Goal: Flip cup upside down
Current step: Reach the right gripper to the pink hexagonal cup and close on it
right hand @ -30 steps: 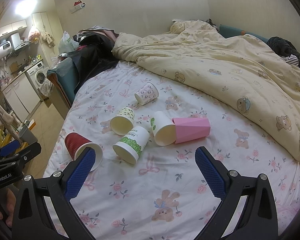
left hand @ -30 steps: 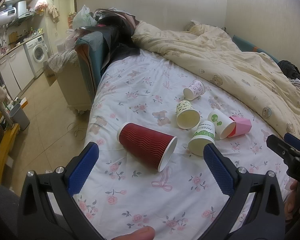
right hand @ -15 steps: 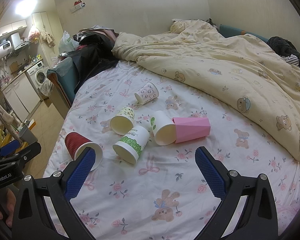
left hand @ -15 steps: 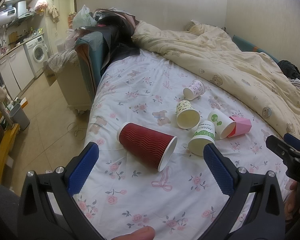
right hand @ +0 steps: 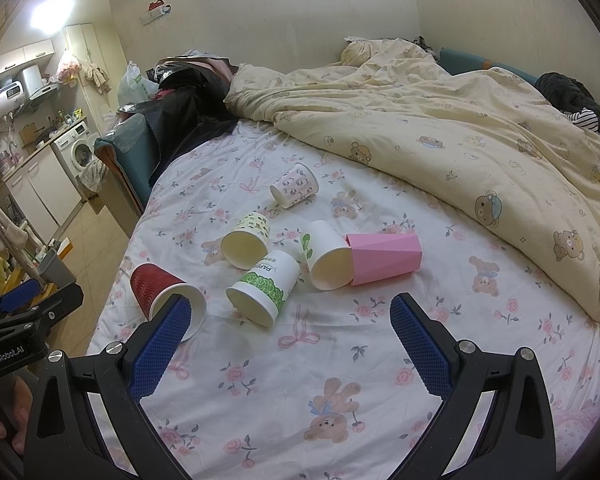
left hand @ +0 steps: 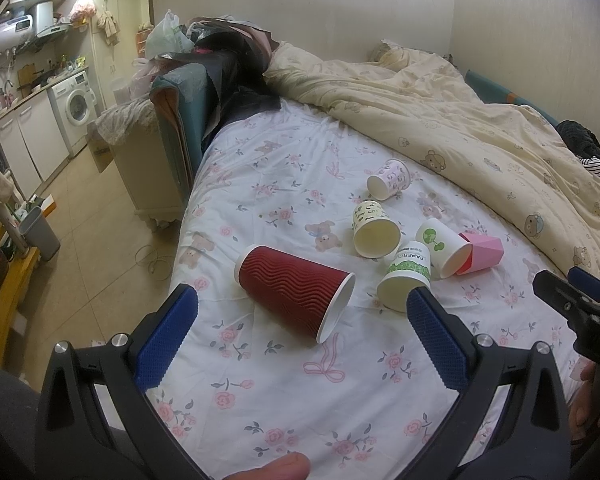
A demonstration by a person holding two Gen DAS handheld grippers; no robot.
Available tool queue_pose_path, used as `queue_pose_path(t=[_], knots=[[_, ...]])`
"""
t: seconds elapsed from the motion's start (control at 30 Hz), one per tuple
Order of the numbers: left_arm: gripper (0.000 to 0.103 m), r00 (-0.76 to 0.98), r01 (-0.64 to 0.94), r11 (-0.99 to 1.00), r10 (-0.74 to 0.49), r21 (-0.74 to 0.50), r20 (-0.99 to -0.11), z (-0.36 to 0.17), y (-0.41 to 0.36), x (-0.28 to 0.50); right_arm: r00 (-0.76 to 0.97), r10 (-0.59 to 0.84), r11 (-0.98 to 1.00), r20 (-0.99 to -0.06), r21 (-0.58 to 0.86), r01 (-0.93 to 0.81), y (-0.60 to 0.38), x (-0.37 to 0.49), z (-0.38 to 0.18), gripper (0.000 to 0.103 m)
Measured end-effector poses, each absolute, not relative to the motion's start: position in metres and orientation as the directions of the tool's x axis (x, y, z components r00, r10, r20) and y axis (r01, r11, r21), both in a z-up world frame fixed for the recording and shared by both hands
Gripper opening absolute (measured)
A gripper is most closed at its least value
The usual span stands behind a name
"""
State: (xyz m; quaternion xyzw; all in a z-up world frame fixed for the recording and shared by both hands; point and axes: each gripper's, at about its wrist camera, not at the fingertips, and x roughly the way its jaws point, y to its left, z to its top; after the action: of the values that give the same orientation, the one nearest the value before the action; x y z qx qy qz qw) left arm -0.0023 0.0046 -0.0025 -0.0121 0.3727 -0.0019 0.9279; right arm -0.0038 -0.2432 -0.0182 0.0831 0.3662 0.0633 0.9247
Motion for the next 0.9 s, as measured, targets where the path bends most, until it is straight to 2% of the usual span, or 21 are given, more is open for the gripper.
queue_pose_path(t=[0.33, 0.43, 0.6, 0.9], knots=[[0.103, 0.695, 0.006, 0.998, -0.047, -0.059, -0.718, 0.006, 0.008, 0.008, 0.731, 0.164, 0.98, -0.662, 0.196, -0.042, -0.248, -0.004, -0.014, 0.102], [0.103, 0.685, 0.028, 0.999, -0.053, -0.047, -0.727, 0.013, 0.003, 0.019, 0.73, 0.151, 0.982, -0.666, 0.187, -0.033, -0.254, -0.001, -0.007, 0.102], [0.103, 0.671, 0.06, 0.997, -0.071, -0.041, -0.738, 0.021, -0.012, 0.042, 0.709, 0.17, 0.969, -0.685, 0.248, 0.007, -0.275, 0.017, 0.003, 0.102], [0.103, 0.675, 0.103, 0.995, -0.065, 0.006, -0.735, 0.026, -0.042, 0.086, 0.69, 0.135, 0.97, -0.711, 0.236, 0.053, -0.299, 0.061, 0.004, 0.102]])
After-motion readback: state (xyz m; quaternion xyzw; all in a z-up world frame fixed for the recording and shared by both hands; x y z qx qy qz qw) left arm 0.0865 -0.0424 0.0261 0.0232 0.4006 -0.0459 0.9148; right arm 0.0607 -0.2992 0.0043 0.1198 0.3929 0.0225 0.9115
